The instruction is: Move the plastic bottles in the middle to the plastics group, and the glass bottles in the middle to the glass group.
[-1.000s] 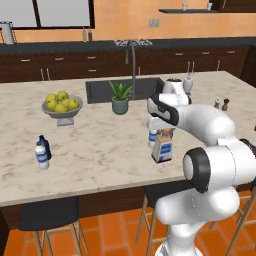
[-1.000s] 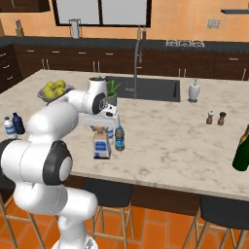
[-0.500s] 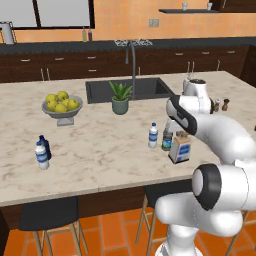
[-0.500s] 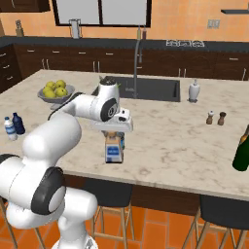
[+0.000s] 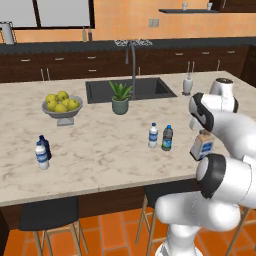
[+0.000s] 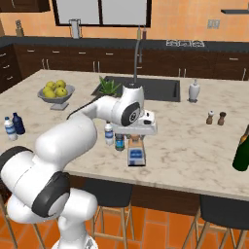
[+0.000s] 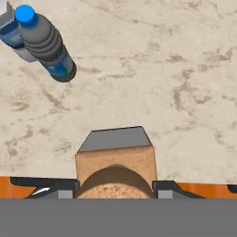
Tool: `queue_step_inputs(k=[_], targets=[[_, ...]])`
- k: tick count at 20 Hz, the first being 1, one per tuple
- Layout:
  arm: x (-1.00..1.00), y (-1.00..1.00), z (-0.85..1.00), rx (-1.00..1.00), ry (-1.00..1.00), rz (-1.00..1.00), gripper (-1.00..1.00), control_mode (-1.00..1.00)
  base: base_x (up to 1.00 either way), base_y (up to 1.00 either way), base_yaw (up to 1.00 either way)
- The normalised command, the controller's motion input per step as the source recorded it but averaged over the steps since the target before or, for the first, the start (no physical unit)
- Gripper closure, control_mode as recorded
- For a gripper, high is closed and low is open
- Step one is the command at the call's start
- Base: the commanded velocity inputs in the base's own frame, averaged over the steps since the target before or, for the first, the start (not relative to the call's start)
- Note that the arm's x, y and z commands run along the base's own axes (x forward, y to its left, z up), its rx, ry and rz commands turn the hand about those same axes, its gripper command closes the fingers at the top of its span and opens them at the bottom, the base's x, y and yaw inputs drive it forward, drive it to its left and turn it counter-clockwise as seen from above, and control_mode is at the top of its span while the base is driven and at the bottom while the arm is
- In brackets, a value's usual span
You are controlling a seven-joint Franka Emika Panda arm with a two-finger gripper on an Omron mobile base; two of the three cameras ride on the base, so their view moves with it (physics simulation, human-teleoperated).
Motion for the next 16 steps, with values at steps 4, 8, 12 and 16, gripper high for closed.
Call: queue_step_inputs(k=[4,8,12,16], targets=[[0.0,-0.94,0.12,-0.01,0.0,0.0,1.0,-1.0,0.0,0.0,0.0],[0.0,-0.94,0.11,0.0,0.0,0.0,1.0,-1.0,0.0,0.0,0.0],[0.0,-0.95,0.08,0.0,0.0,0.0,1.0,-1.0,0.0,0.0,0.0],[0.04,-0.92,0.01,0.0,0.0,0.0,1.0,-1.0,0.0,0.0,0.0]])
